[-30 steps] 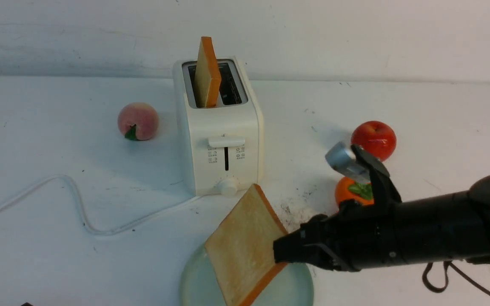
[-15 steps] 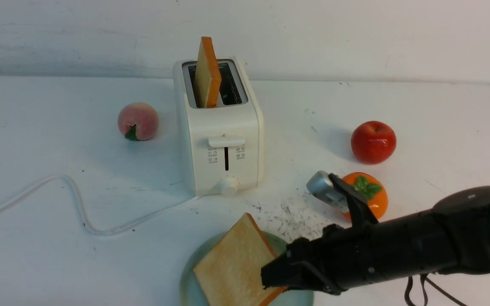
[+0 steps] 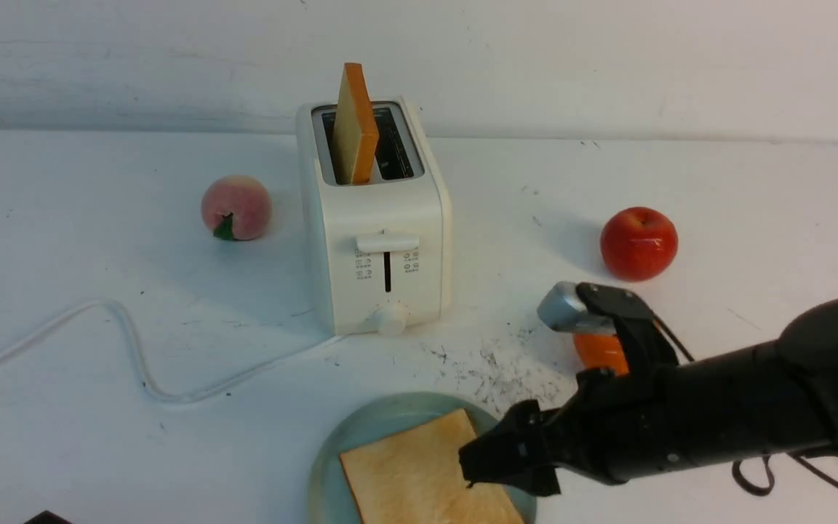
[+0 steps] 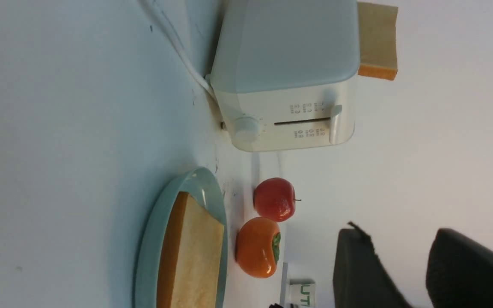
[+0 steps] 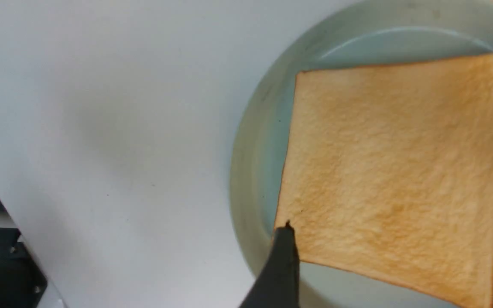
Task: Take toasted bread from bread machine on white table place on plate.
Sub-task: 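Place the held slice of bread on top of the slice on the plate with the right gripper, then reach for a toast slice standing in the toaster with the left gripper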
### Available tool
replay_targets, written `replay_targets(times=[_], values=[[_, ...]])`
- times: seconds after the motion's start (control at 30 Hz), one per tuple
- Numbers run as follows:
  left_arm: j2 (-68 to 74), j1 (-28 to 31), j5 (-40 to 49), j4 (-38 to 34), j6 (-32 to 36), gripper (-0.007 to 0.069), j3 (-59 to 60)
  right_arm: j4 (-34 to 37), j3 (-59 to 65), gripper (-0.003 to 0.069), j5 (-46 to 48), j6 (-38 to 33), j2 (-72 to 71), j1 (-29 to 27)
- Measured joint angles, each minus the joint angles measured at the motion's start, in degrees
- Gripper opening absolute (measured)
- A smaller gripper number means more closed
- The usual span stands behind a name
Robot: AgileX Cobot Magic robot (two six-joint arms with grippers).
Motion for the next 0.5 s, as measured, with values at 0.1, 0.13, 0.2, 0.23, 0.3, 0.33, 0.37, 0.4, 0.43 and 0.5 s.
replay_targets(times=[0.1, 0.13, 0.2, 0.23, 0.3, 0.33, 0.37, 0.4, 0.43, 0.5], values=[[0.0, 0.0, -1.7, -2.1, 0.0, 0.0237, 0.0, -2.2, 0.0, 0.0636, -2.3, 0.0, -4.5, 0.0], [0.0, 0.0, -2.1, -3.2, 0.1, 0.0237, 0.0, -2.7, 0.0, 0.0629, -2.9, 0.0, -5.9, 0.0], [0.0, 0.0, -2.8, -6.7, 0.8, 0.0237, -0.3, -3.9, 0.0, 0.0602, -3.5, 0.0, -9.6, 0.0], [0.0, 0.0, -2.8, -7.7, 1.4, 0.0237, -0.5, -4.1, 0.0, 0.0595, -3.6, 0.0, -11.0, 0.0], [0.0, 0.0, -2.8, -10.7, 6.4, 0.0237, -4.1, -6.5, 0.0, 0.0541, -3.7, 0.0, -17.3, 0.0], [0.0, 0.0, -2.8, -10.9, 6.9, 0.0237, -4.5, -6.6, 0.0, 0.0536, -3.7, 0.0, -17.9, 0.0], [0.0, 0.0, -2.5, -12.2, 11.3, 0.0237, -8.6, -7.9, 0.0, 0.0490, -4.0, 0.6, -22.3, 0.0], [0.0, 0.0, -2.4, -12.2, 11.9, 0.0237, -8.6, -8.1, 0.0, 0.0490, -4.0, 0.8, -22.8, 0.0], [0.0, 0.0, -2.0, -13.0, 16.0, 0.0232, -12.8, -9.8, 0.0, 0.0449, -4.4, 2.0, -26.9, 0.0], [0.0, 0.0, -1.3, -13.4, 22.5, 0.0200, -18.1, -14.6, 0.0, 0.0371, -4.7, 5.3, -33.4, -0.1]])
